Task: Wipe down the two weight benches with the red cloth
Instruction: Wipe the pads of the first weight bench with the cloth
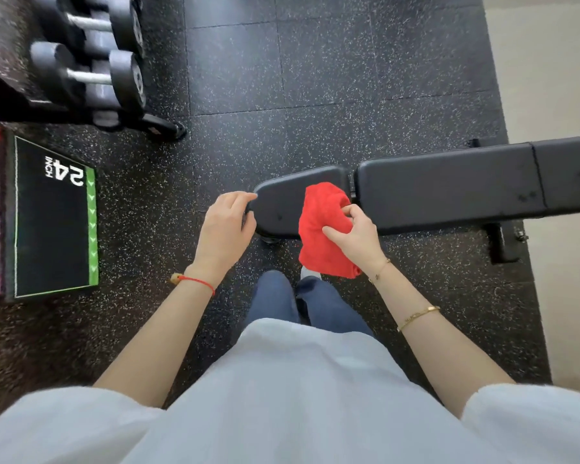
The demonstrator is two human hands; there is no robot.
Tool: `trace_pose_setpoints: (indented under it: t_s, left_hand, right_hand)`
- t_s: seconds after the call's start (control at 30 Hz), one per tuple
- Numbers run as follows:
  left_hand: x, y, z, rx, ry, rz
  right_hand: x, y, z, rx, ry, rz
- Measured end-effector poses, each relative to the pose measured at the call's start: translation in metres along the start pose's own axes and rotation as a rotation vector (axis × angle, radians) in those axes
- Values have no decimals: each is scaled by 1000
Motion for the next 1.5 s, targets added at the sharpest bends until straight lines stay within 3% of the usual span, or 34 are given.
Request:
trace_pose_setpoints:
  t_s: [0.23,0.7,0.93,1.1,1.17,1.3,1.4,1.5]
  left_hand:
    - [16,-26,82,9,-23,-74]
    - [55,-128,246,99,102,48]
    - [64,-163,292,160,240,155]
    - [68,-171,307,208,316,192]
    - [69,-174,312,213,320,176]
    - [71,-178,314,201,342,161]
    - [71,-182,314,181,365,149]
    - [69,-185,313,156,391,154]
  right_hand:
    - [61,58,30,-24,-20,-4]
    - [187,162,116,-70,64,-260]
    - [203,188,101,-188,325,-524]
    - [184,182,112,-651,578,-738]
    - [182,179,125,-729,539,-785]
    - [196,178,161,-785,251,-720]
    - [197,186,180,-957,218,-670]
    - [196,196,170,-954,262,-652]
Point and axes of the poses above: each hand's wrist, its own x-axis towards the middle knuckle, its own z-axis out of the palm, y = z × x, the point moved 10 cm from there along x, towards the middle knuckle, and after that the axes turned 1 degree about y, right-handed, at the moved point
